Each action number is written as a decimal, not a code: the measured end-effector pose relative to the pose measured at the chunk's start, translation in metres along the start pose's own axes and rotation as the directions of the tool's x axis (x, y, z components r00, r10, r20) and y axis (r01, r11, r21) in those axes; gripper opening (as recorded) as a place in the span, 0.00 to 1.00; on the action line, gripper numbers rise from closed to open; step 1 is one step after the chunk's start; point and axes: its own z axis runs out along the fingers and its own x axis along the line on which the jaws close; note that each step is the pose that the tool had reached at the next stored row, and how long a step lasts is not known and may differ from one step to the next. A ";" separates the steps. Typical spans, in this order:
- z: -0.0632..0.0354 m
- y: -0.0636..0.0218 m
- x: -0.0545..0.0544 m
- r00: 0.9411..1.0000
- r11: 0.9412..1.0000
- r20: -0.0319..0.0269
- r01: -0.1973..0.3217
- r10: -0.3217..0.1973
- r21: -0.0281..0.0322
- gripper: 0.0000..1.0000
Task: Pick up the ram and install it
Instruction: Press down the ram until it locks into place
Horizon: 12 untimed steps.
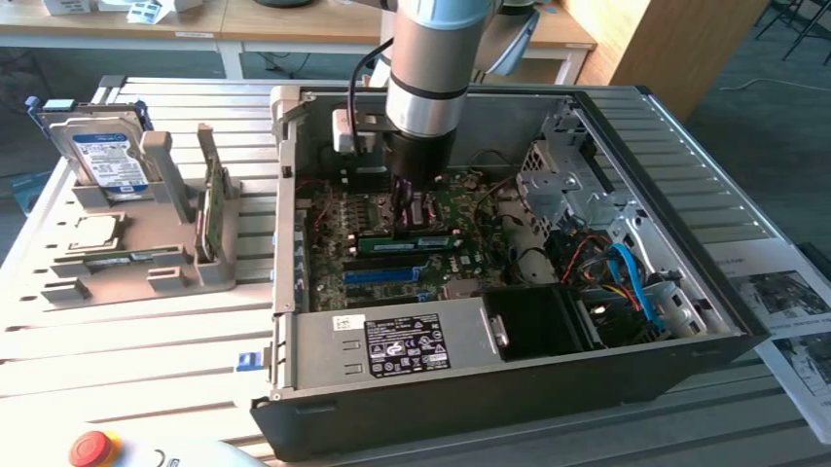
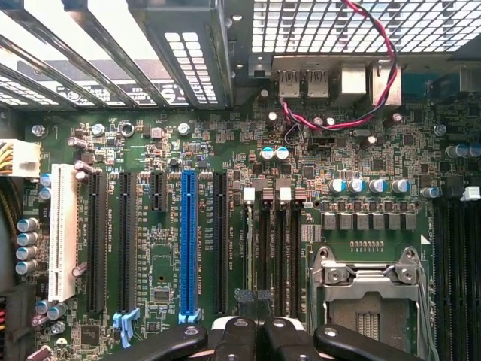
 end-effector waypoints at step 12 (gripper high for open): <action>0.0004 0.0003 -0.001 1.000 1.000 0.000 0.000 0.000 0.000 0.11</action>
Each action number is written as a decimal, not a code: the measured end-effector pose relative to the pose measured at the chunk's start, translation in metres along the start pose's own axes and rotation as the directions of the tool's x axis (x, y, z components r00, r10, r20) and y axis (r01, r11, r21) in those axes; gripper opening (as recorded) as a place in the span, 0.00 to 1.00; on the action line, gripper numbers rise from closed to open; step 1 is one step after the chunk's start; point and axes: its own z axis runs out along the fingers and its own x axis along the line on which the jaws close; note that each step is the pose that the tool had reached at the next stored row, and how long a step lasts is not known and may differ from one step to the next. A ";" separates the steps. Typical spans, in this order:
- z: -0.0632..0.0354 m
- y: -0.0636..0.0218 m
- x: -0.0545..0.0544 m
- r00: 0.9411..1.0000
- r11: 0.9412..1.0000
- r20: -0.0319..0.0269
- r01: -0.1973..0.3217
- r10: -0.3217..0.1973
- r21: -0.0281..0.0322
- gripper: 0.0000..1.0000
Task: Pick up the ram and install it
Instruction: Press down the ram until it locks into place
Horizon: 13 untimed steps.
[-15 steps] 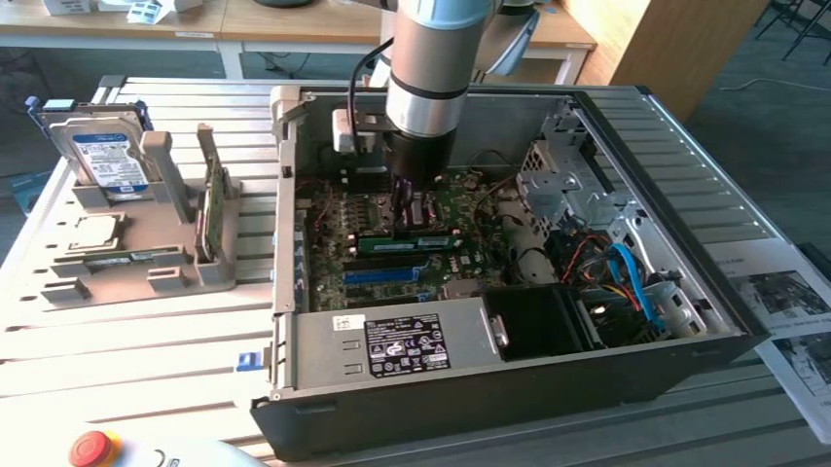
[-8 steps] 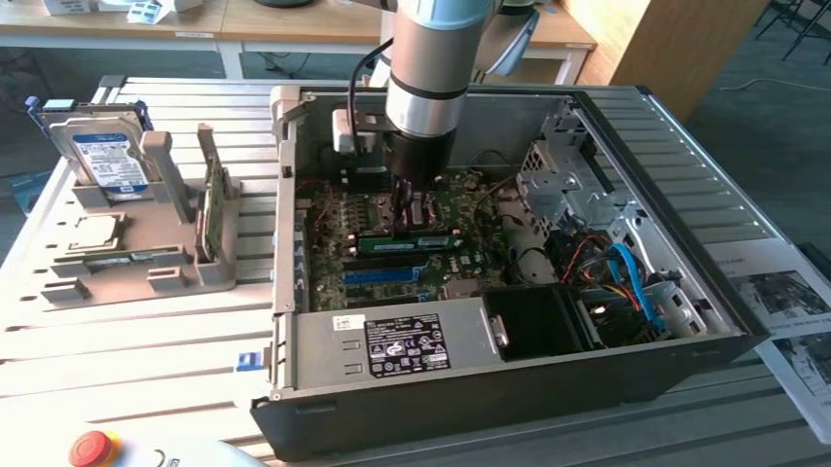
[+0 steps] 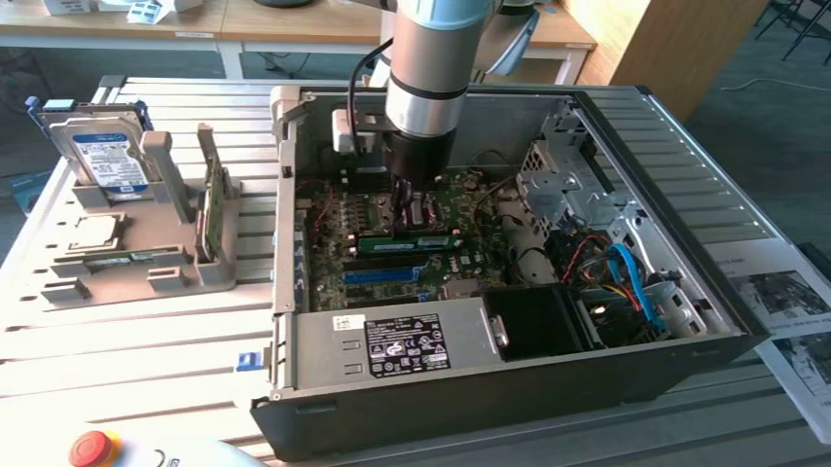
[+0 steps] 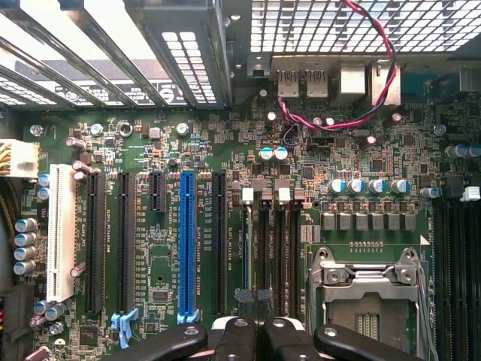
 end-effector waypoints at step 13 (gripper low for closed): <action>-0.0051 0.0003 0.000 1.000 1.000 0.000 0.000 0.000 -0.004 0.11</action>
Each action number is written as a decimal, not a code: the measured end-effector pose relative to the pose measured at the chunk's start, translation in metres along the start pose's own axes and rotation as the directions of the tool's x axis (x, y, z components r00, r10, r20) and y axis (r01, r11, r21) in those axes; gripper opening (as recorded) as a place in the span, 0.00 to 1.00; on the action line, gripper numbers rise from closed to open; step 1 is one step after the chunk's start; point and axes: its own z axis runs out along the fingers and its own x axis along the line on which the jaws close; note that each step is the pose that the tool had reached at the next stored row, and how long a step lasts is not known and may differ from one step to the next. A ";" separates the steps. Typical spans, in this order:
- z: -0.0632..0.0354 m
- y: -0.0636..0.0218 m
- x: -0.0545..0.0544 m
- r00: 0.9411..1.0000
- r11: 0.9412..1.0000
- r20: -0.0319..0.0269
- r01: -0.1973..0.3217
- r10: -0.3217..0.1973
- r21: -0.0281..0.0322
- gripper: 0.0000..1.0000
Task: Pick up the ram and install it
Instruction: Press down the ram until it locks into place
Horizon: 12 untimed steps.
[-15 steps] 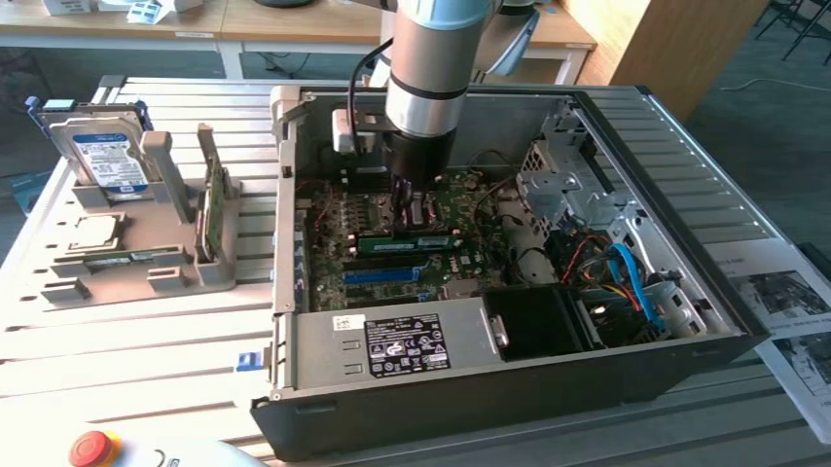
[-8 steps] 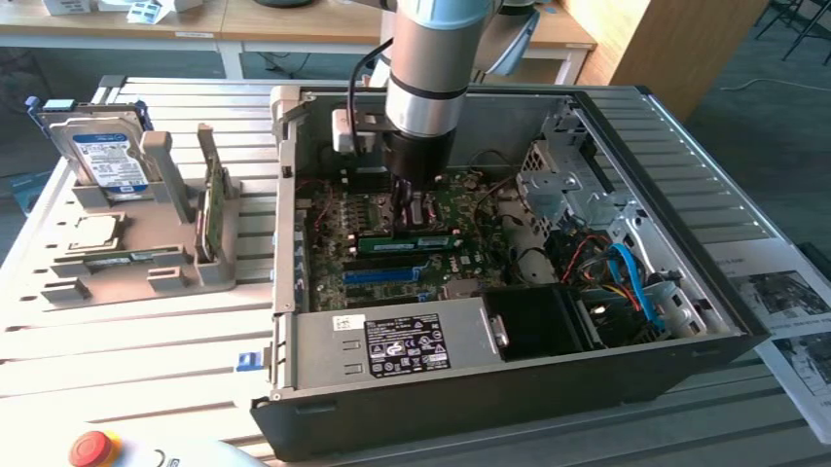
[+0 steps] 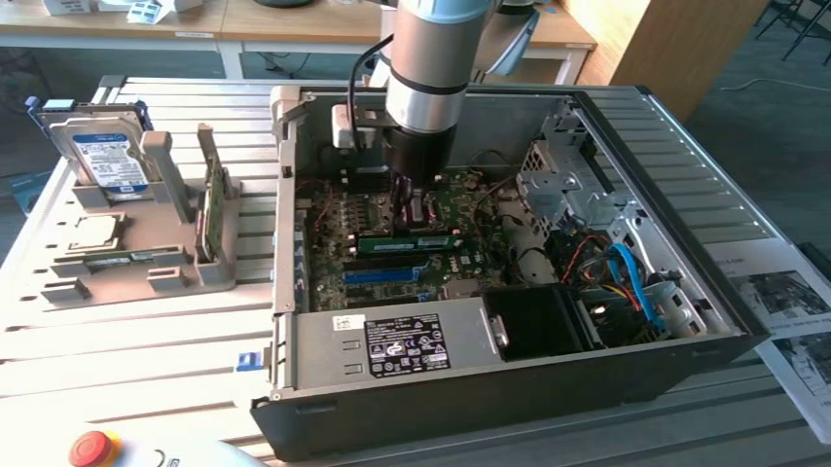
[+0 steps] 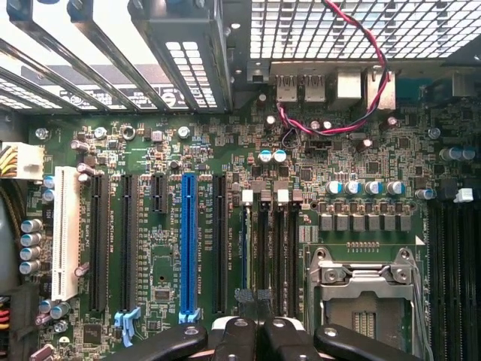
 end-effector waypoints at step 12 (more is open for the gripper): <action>0.0012 0.0001 -0.005 1.000 1.000 -0.003 0.000 0.000 0.001 0.11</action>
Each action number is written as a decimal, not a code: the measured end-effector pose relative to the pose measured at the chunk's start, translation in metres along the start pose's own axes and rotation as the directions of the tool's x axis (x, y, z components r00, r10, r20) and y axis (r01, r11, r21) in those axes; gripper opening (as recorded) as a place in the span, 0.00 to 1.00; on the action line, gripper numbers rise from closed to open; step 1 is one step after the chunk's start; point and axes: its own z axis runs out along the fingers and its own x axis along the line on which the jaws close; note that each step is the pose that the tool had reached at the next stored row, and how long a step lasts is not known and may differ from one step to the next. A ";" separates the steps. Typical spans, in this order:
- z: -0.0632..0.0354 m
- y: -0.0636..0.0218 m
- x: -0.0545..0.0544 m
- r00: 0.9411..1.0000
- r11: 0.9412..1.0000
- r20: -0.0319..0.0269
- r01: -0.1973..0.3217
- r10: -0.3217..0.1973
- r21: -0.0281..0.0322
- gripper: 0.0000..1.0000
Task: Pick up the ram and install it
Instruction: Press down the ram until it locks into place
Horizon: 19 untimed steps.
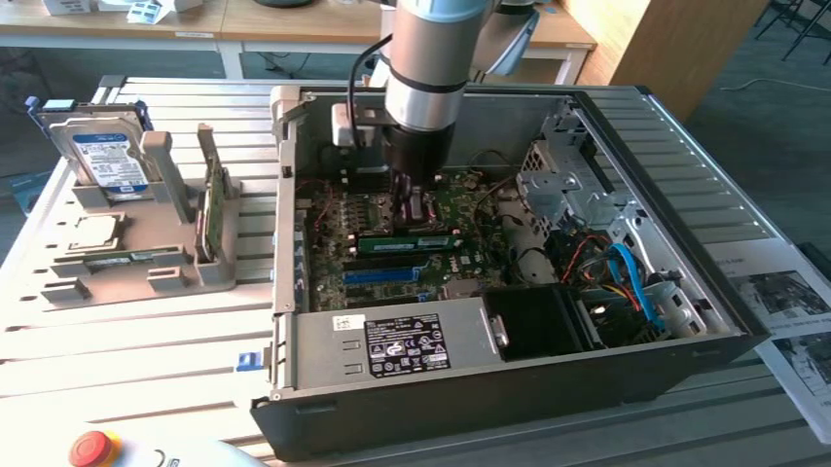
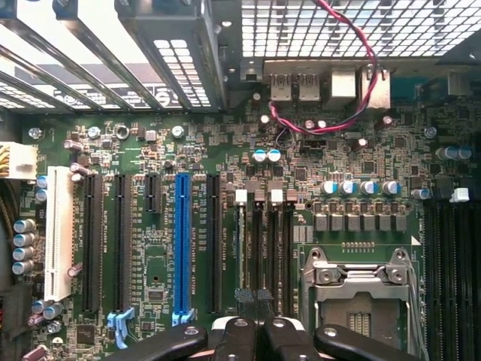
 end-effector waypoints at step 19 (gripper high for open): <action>0.0007 0.0035 -0.001 1.000 1.000 -0.005 0.000 0.000 0.000 0.11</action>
